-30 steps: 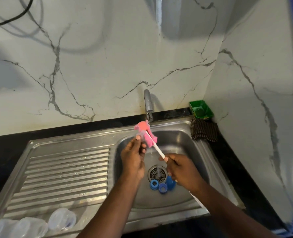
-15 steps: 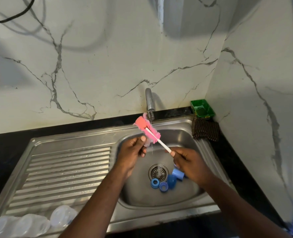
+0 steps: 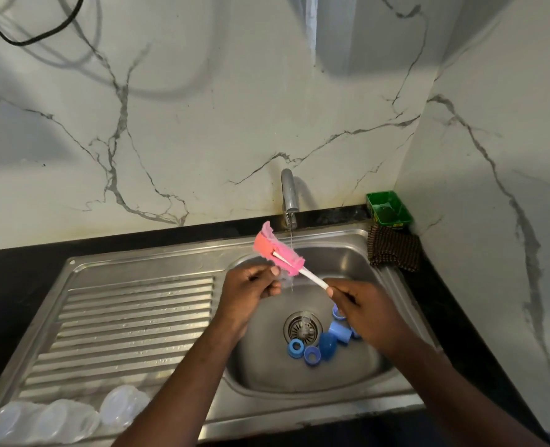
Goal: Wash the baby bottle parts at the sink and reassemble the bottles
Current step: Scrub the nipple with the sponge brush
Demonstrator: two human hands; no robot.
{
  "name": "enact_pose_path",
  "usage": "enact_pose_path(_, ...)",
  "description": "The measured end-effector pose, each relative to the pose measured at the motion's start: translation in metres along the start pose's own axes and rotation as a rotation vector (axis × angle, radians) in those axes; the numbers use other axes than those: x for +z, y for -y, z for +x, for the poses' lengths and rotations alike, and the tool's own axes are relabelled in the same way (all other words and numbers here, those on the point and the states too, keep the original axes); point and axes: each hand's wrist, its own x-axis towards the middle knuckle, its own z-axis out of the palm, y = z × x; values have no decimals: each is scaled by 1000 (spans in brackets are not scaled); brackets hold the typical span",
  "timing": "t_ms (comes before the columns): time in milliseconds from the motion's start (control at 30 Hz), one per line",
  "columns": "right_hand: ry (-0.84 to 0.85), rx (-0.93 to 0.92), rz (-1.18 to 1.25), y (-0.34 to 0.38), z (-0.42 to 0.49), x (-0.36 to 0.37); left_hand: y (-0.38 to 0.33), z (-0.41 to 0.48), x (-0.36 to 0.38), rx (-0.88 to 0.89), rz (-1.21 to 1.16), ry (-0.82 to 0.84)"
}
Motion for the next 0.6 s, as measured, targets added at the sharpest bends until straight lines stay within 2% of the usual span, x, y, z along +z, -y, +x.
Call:
enact_pose_path(67,-38,-7,-178,13,7,4,0,-3,12,-54,-52,-36)
enact_pose_path(133,-113,-43,-334,23,3,9,1,0,20,-98,-59,-153)
enact_pose_path(233,-156,-61,-394,22,-11,18,1,12,16,-225,-156,-362)
enact_pose_path(300,-109,-45,-365,22,-11,28,0,15,13,-340,-313,-347)
enact_pose_path(367,-139,-37,-344,25,-6,36,1,12,17,-410,-432,-300)
enact_pose_path(500,-146,10,-290,19,-7,41,-5,8,19,-428,-631,-224)
enact_pose_path(600,-103,53,-271,7,-20,31,-2,10,12,-395,-639,-186)
